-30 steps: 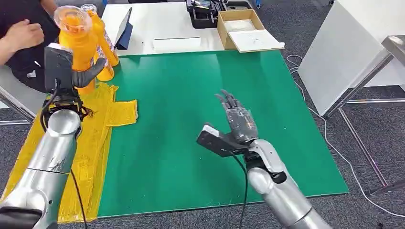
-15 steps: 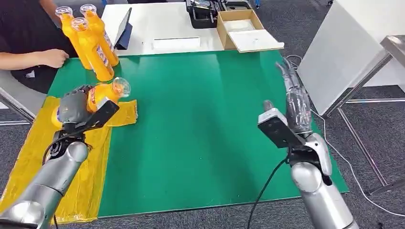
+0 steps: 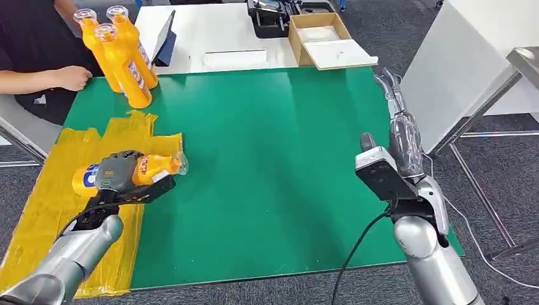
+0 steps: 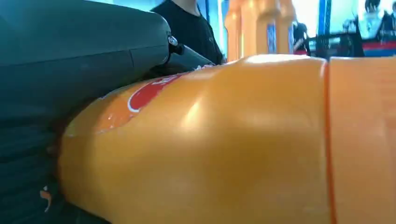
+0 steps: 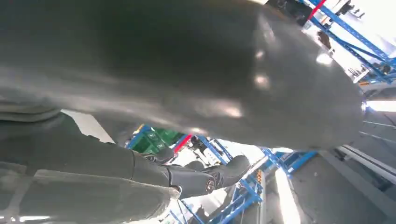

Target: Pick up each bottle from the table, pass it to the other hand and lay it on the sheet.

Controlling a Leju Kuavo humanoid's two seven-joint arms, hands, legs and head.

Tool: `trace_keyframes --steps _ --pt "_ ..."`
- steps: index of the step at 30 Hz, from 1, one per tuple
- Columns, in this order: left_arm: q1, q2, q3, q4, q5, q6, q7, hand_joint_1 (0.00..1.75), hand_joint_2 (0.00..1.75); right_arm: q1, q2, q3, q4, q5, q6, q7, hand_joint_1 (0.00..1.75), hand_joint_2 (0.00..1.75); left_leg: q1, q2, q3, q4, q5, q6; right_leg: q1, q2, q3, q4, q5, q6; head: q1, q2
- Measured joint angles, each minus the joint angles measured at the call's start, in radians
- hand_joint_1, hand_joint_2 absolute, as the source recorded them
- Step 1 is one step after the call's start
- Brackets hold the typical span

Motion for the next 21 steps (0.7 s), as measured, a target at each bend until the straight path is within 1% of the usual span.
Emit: trace_keyframes --steps 5,9,15,18,21 --pt "0.002 -0.013 -0.024 0.056 -0.009 -0.006 -0.004 0.00 0.00 0.006 0.000 0.004 -0.015 0.008 0.005 -0.006 0.00 0.00 0.000 0.000 0.000 0.000 0.000 0.000 0.000 0.000 0.000 0.000 0.000 0.000 0.000 0.000" --pt "-0.003 -0.023 -0.037 0.079 -0.018 -0.022 0.017 0.00 0.00 0.006 0.001 0.006 -0.016 0.014 0.015 -0.006 0.00 0.00 0.000 -0.001 0.001 0.000 0.000 0.000 0.000 0.000 0.001 0.000 0.000 0.000 0.000 0.000" --pt "-0.013 -0.039 -0.035 0.086 0.044 -0.042 0.001 0.00 0.00 0.018 0.001 -0.002 -0.024 0.028 0.023 0.002 0.00 0.00 0.000 -0.002 0.001 0.000 0.000 0.000 0.000 -0.001 0.002 0.000 0.000 0.000 0.000 0.000" --pt "-0.012 -0.043 -0.016 0.058 0.131 -0.074 -0.025 0.00 0.00 0.032 0.002 -0.013 -0.024 0.027 0.023 -0.002 0.00 0.00 0.000 -0.001 0.002 0.000 0.000 0.000 0.000 -0.001 0.002 0.000 0.000 0.000 0.000 0.000" --pt "0.004 -0.052 0.031 -0.031 0.292 -0.145 -0.051 0.00 0.00 0.041 0.003 -0.033 -0.023 -0.005 0.033 -0.026 0.00 0.00 0.000 -0.001 0.001 0.000 0.000 0.000 0.000 -0.001 0.002 0.000 0.000 0.000 0.000 0.000"
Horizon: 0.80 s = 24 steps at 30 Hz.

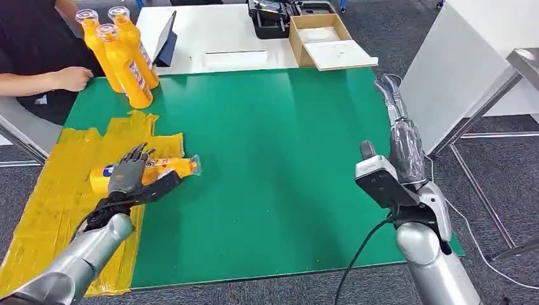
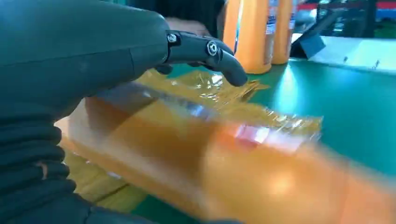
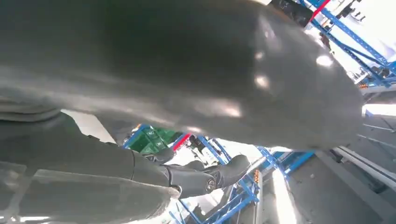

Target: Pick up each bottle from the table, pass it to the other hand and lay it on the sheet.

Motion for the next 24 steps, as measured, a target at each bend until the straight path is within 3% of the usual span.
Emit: trace_keyframes --steps 5,12,15,20,24 --pt "0.011 -0.020 0.102 -0.293 0.508 -0.232 0.015 0.00 0.00 -0.047 0.016 -0.040 0.075 -0.213 0.093 -0.098 0.00 0.00 0.000 0.000 -0.001 0.000 0.000 0.000 0.000 0.000 0.000 0.000 0.000 0.000 0.000 0.000" --pt "-0.107 -0.048 0.130 -0.450 0.777 -0.261 0.012 0.00 0.00 -0.253 0.077 -0.053 0.313 -0.392 0.135 -0.167 0.00 0.00 0.000 0.000 -0.001 0.000 0.003 0.002 0.000 0.000 0.000 0.000 0.002 0.003 0.000 0.000" --pt "-0.163 -0.064 0.119 -0.450 0.793 -0.247 0.017 0.00 0.00 -0.335 0.095 -0.052 0.403 -0.405 0.144 -0.171 0.00 0.00 0.000 -0.001 0.000 0.000 0.004 0.001 0.000 -0.001 0.001 0.001 0.002 0.003 0.000 0.000" --pt "-0.187 -0.076 0.107 -0.449 0.811 -0.241 0.015 0.00 0.00 -0.372 0.109 -0.052 0.469 -0.398 0.138 -0.170 0.00 0.00 0.000 0.000 -0.002 0.000 0.004 0.001 0.000 0.000 0.002 0.001 0.002 0.003 0.000 0.000" --pt "-0.250 -0.124 0.076 -0.381 0.823 -0.222 0.048 0.00 0.00 -0.460 0.145 -0.050 0.577 -0.267 -0.007 -0.145 0.00 0.00 0.000 -0.003 -0.003 0.000 0.004 0.002 0.000 -0.001 0.000 0.001 0.002 0.003 0.000 0.000"
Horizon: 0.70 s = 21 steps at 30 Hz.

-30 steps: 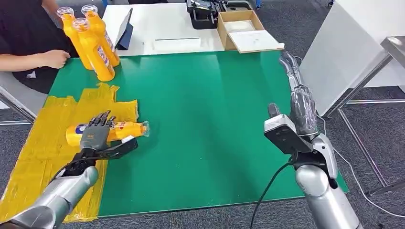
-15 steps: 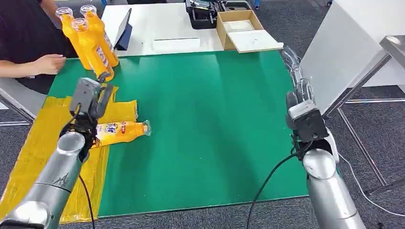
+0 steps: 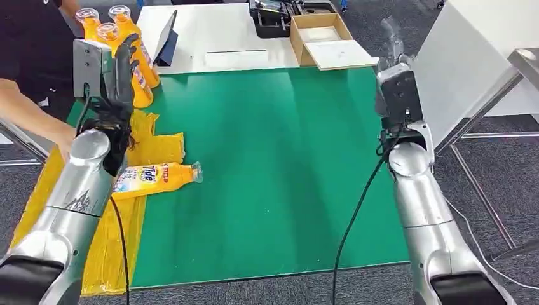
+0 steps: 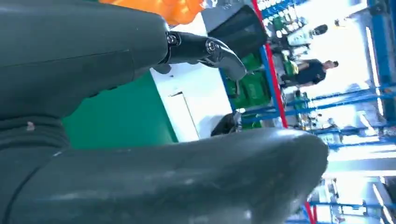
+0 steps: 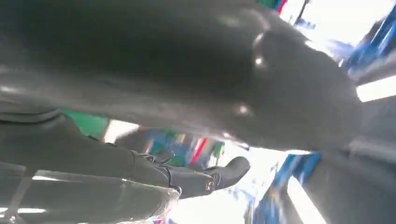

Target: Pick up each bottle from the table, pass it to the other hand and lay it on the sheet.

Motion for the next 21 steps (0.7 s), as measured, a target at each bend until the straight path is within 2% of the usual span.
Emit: trace_keyframes --steps 6,9,21 --pt "-0.060 -0.099 -0.042 0.121 0.045 0.034 0.015 0.00 0.00 -0.073 0.079 0.000 0.150 -0.117 0.055 0.049 0.00 0.00 0.000 0.001 0.000 0.000 0.001 0.001 0.000 0.000 0.004 0.000 0.001 0.001 0.000 0.000" --pt "-0.072 -0.126 -0.046 0.162 0.061 0.055 0.017 0.00 0.00 -0.083 0.111 -0.002 0.203 -0.147 0.038 0.050 0.00 0.00 0.000 0.001 0.000 0.000 0.001 0.001 0.000 0.000 0.004 0.000 0.001 0.001 0.000 0.000" --pt "-0.088 -0.147 -0.046 0.223 0.071 0.054 0.012 0.00 0.00 -0.095 0.144 -0.002 0.273 -0.165 0.037 0.051 0.00 0.00 0.000 0.002 0.000 0.000 0.001 0.001 0.000 0.000 0.003 0.000 0.001 0.001 0.000 0.000"
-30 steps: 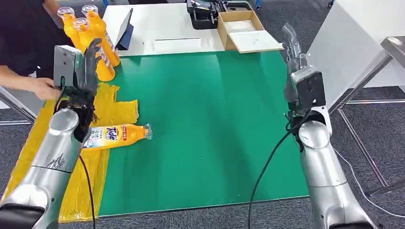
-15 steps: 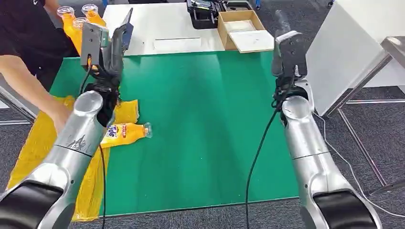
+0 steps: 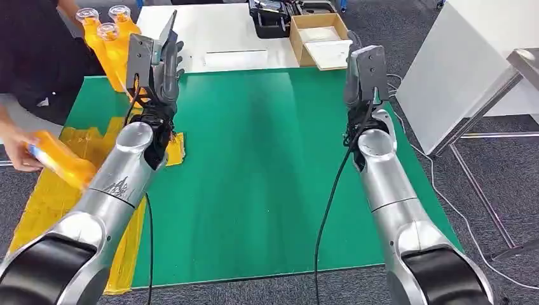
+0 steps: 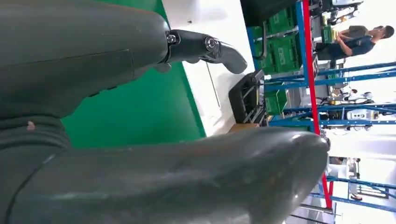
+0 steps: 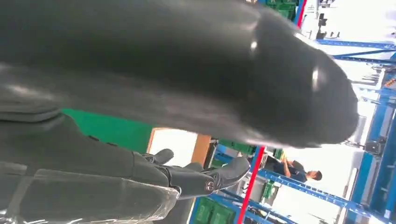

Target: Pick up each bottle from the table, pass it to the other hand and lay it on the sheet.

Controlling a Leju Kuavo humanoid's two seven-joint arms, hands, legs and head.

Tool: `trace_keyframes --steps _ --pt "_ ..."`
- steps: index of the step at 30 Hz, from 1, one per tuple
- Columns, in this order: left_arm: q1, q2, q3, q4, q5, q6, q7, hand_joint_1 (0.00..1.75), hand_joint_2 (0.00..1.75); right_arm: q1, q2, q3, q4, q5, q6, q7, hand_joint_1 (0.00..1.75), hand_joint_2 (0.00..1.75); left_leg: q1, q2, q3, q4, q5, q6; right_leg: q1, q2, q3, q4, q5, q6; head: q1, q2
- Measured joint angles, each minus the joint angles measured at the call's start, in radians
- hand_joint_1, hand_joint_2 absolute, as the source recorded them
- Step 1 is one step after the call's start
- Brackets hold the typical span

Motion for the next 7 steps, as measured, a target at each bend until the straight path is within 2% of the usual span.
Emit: trace_keyframes --steps 7 --pt "0.003 -0.001 -0.010 0.002 0.003 -0.027 -0.009 0.00 0.00 0.010 -0.001 0.000 -0.001 0.024 -0.014 0.005 0.00 0.00 0.000 0.000 0.000 0.000 0.000 0.000 0.000 0.000 0.000 0.000 0.000 0.000 0.000 0.000"
